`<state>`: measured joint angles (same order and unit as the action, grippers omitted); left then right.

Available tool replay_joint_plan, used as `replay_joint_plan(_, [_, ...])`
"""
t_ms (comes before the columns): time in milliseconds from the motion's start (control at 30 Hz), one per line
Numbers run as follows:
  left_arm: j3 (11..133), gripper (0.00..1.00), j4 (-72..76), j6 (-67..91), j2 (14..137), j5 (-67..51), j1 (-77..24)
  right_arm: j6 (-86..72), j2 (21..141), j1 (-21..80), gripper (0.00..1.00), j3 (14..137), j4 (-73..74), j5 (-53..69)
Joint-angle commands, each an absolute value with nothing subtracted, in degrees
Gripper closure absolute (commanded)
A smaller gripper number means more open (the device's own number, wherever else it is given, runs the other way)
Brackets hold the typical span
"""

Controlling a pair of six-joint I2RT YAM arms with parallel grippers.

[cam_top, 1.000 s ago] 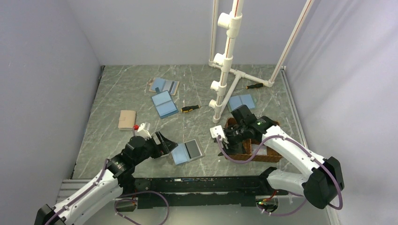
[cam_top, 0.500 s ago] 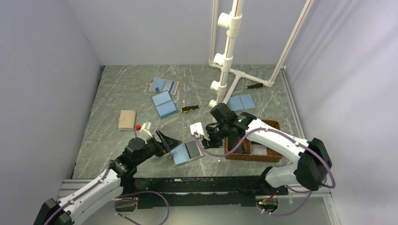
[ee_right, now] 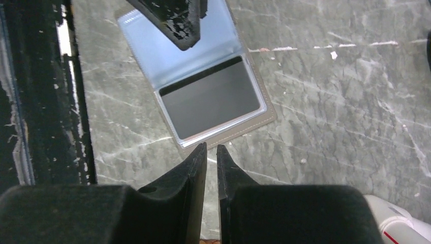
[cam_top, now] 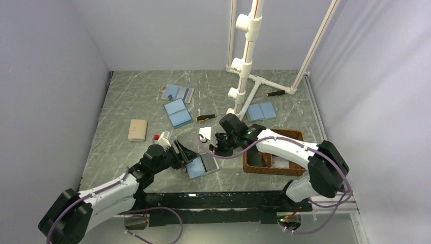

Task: Take the credit cards out of the card holder
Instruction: Remove the credit card from the card holder.

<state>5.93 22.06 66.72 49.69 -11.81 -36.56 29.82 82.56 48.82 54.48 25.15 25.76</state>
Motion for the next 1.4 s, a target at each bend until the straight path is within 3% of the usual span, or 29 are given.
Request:
replay_joint_plan(0, [9.7,0.31,24.3,66.3,50.8,-12.8,-36.7,26.9,85.0,49.0,0.86,54.9,22.1,22.4])
replay_joint_plan(400, [12.5,0.4,21.1,69.2,57.8,-5.9,-41.7,13.4,87.1,46.8,0.99,54.4,17.0,23.6])
replay_joint_plan(667, [15.6,0.42,19.3,70.0,62.9,-2.6,-44.8,9.2,90.7,46.9,1.0,54.5,15.6,18.9])
replay_joint_plan(1367, [16.4,0.52,20.5,71.2,68.4,-2.2,-46.7,5.7,96.4,47.4,1.0,55.9,17.0,20.5])
